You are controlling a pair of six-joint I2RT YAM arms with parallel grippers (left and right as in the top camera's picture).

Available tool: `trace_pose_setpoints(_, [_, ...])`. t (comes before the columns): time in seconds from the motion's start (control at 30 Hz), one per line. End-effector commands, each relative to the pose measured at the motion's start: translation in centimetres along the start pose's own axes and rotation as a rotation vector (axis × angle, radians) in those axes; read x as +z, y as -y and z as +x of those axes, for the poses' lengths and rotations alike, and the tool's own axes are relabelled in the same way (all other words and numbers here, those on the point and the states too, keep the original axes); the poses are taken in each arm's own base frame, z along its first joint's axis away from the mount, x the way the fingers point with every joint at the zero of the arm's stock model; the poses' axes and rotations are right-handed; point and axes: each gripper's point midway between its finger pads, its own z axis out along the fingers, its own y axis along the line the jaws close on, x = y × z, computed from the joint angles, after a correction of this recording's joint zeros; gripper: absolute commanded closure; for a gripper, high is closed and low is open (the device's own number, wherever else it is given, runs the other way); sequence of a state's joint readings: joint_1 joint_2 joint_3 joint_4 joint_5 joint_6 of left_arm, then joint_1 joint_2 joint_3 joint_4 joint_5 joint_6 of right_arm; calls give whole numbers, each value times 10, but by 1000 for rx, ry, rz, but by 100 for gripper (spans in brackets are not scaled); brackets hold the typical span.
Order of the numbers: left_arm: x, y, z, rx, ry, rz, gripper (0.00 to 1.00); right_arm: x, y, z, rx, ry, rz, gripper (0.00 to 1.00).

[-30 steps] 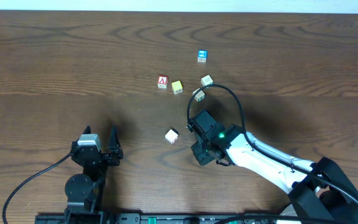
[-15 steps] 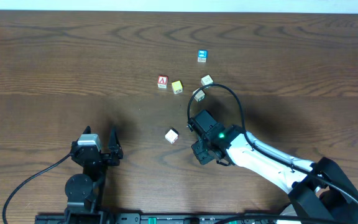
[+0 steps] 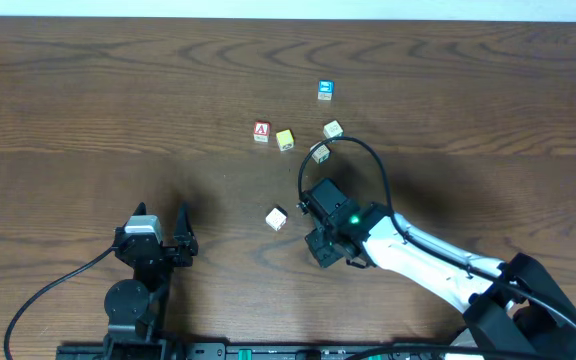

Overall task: Lift 5 blocks
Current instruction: 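Lower the right gripper and grasp the green-topped 7 L block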

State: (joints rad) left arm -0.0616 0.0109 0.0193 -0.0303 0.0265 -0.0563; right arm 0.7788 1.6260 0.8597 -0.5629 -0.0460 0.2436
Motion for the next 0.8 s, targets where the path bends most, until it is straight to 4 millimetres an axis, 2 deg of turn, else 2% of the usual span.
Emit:
trace_pose_setpoints(0.0, [1,-6,16,-7,-47,-30,29,1,-9,1,-35,-6,-19,84])
trace_pose_setpoints(0.1, [1,-6,16,-7,-47,-30,29,-1,-16,-3,-50,5,-28,82])
trace_pose_setpoints(0.27, [1,-6,16,-7,-47,-30,29,-9,-31,-15,-94,39,-47,57])
trace_pose_setpoints(0.4, [1,-6,16,-7,-47,-30,29,-20,-46,-28,-163,67,-74,43])
trace_pose_setpoints(0.53, [1,-6,16,-7,-47,-30,29,-32,-58,-44,-205,109,-96,33])
trace_pose_setpoints(0.77, [1,-6,16,-7,-47,-30,29,-33,-64,-60,-309,177,-103,21])
